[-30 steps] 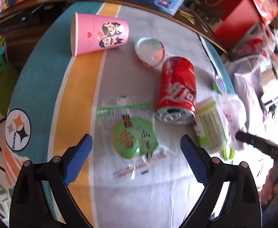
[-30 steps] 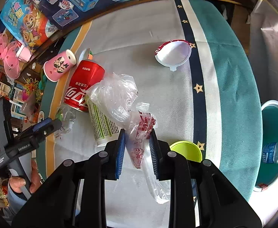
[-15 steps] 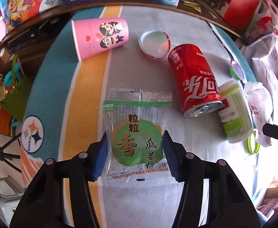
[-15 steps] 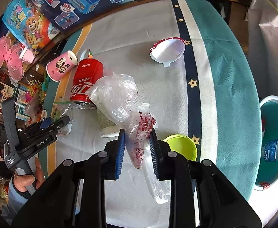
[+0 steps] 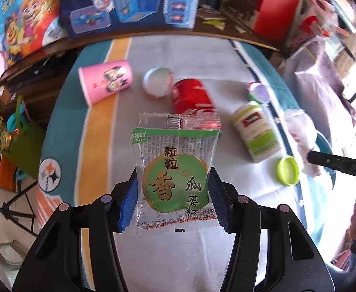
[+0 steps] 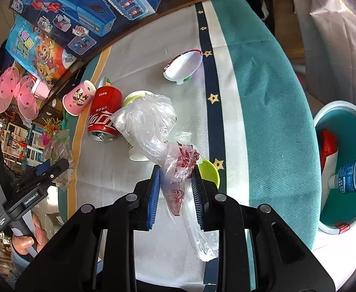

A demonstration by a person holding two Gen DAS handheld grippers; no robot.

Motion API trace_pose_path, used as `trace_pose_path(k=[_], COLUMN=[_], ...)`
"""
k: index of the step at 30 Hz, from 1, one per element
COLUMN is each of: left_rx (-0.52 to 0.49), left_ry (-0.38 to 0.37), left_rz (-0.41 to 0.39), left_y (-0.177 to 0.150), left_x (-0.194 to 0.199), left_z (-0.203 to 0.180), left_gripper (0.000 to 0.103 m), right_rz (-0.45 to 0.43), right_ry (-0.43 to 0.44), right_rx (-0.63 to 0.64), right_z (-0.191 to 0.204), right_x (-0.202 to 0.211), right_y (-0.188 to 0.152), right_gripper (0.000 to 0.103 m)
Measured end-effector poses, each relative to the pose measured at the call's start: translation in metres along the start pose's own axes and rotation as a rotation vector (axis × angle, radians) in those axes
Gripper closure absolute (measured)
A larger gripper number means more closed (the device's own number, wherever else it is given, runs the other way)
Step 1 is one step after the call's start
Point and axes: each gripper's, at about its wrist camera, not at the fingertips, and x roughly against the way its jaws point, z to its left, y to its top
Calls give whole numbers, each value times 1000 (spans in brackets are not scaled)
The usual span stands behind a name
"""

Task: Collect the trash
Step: 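Carry the snack packet and plastic bag over the teal bin and open both grippers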

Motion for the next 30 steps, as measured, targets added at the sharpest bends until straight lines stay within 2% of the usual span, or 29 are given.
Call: trace_pose_path(k=[9,16,21,26,30], left_rx=[-208,-375,-470,-550,-580], left_ry=[-115,-223,-271,-292,-297], left_rz=[-28,-11,11,43,79], left_y=[18,24,21,13,9], left_x=[0,-13,-23,-35,-50], left_z=[-105,-204,-264,-314,-340], left_gripper=[48,47,47,47,47], right_rz=[-91,-196,-249,-257,-241], right_ry=[-10,-81,-120,-120,-103], right_rx=[-85,-224,-336,-408,-433], right_z=[-50,-127,-184,-224,-238], right_x=[45,104,135,142,136], right_y=[-10,-30,-50,-64,-66], right_gripper=[79,78,78,78,78])
